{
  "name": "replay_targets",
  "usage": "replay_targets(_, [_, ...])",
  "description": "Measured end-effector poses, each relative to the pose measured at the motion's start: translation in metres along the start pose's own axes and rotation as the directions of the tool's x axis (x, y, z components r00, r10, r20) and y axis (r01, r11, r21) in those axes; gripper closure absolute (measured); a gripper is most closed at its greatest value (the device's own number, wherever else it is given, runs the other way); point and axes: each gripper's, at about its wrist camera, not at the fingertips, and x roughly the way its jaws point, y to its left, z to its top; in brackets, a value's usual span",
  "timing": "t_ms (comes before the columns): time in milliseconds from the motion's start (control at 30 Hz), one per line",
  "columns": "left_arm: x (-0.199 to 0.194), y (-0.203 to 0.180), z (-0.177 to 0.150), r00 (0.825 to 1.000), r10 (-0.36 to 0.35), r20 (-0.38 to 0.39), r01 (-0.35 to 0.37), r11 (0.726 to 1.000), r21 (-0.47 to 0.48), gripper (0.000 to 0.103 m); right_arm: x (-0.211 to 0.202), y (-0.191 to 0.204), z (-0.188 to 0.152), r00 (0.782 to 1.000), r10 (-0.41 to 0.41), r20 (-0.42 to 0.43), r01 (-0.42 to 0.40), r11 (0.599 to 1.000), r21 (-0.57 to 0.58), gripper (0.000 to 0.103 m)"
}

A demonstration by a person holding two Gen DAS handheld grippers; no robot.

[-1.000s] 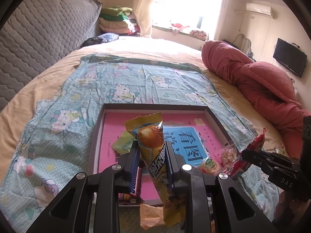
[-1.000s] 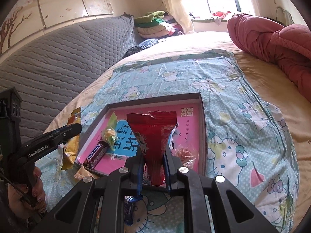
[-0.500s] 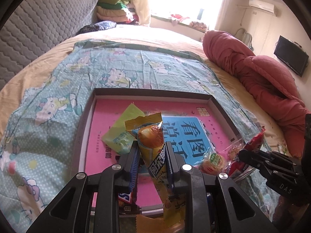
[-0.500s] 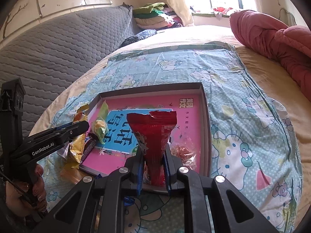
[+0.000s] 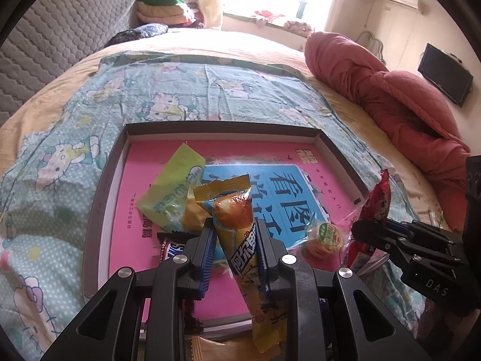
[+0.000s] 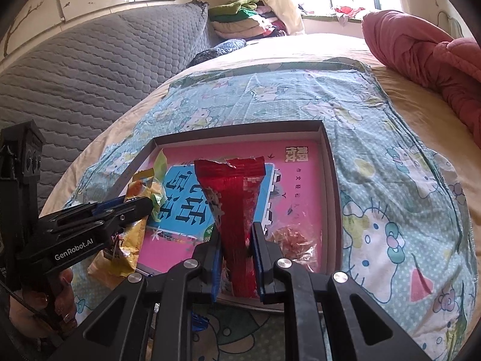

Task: Organize snacks
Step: 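Lower the yellow bag into the box with left tool while right tool lowers the red bag in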

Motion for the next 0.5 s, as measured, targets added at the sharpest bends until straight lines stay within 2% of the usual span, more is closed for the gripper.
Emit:
replay_targets(267, [0.0016,0.0002,0.0000,1.000,-0.015,-0.022,0.015,1.000,-0.007,0.077,0.0039,0.0003,0.0011,1.000,0.004,-0.008,-0.003,1.000,0.005,0.082])
replay_targets(333, [0.0020,-0.0004,-0.0001,1.000,-0.017,-0.026,0.017,1.000,-0.006,0.077,0.0040,-0.0001,0.0009,1.000,0.004,-0.010,-0.004,1.000,0.009,0.076])
replay_targets(500, [0.0022,0.0000,-0.0002,0.999,-0.027,-0.038,0.026,1.000,-0.010,0.077,0.0022,-0.0007,0.0010,1.000,0.003,-0.003,-0.003,1.000,0.012,0.073])
